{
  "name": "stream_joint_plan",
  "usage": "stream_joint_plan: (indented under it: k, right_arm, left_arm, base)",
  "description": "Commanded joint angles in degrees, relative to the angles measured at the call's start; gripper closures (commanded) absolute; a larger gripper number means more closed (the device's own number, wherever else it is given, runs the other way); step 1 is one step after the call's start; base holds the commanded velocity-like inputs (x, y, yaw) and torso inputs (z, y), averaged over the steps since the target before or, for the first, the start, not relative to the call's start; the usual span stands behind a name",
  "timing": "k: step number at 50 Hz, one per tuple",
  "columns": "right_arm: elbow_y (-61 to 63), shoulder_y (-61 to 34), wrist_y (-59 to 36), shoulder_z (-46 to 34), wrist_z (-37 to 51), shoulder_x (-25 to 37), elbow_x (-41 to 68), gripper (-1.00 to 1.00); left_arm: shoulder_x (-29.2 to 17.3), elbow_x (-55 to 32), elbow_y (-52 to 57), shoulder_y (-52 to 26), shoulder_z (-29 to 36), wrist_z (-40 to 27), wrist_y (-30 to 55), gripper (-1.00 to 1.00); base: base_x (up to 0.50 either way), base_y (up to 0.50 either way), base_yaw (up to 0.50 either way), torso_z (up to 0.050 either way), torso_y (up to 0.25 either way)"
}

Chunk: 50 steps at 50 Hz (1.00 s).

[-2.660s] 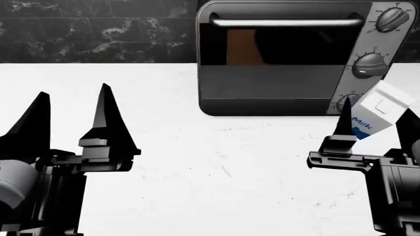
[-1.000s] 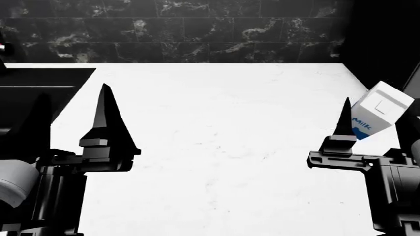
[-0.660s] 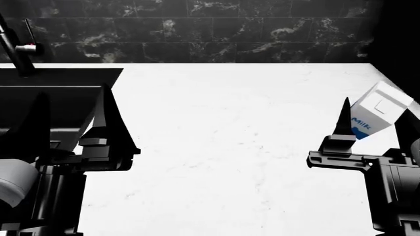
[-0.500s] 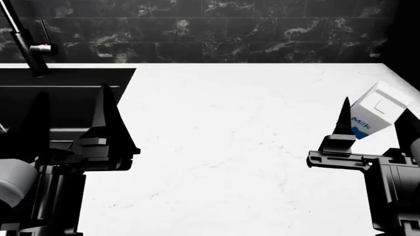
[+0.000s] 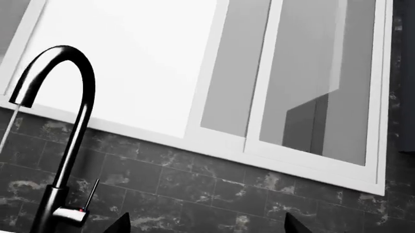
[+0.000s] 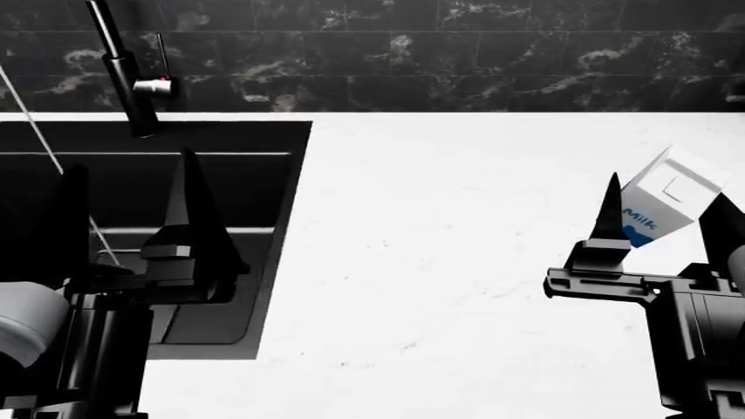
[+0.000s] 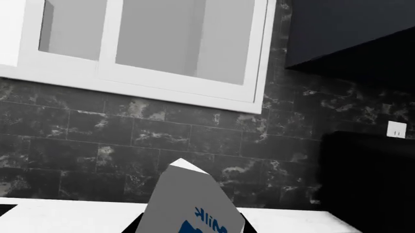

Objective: Place the eggs and milk next to the bowl.

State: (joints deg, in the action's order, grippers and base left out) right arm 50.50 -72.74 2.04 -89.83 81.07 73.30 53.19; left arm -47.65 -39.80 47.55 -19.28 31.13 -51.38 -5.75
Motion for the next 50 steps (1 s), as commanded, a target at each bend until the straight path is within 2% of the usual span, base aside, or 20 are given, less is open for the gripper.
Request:
stream_joint_plan:
  k: [1,50]
  right_arm:
    - [0.7,-2.9,-0.5,2.4,0.2,0.1,-0.8,1.0]
    - [1.2,-2.1,-1.2,3.4,-0.2,0.1,-1.1,1.0]
  left_arm:
    - [-0.2,0.0,0.4,0.1,-0.2,-0.1,0.0,-1.0]
    - [-0.2,0.1,0.3,0.3,-0.4,-0.1,-0.2,-1.0]
  base:
    - [0.0,0.44,0.0,0.0,0.0]
    - [0.0,0.44,0.0,0.001,0.001]
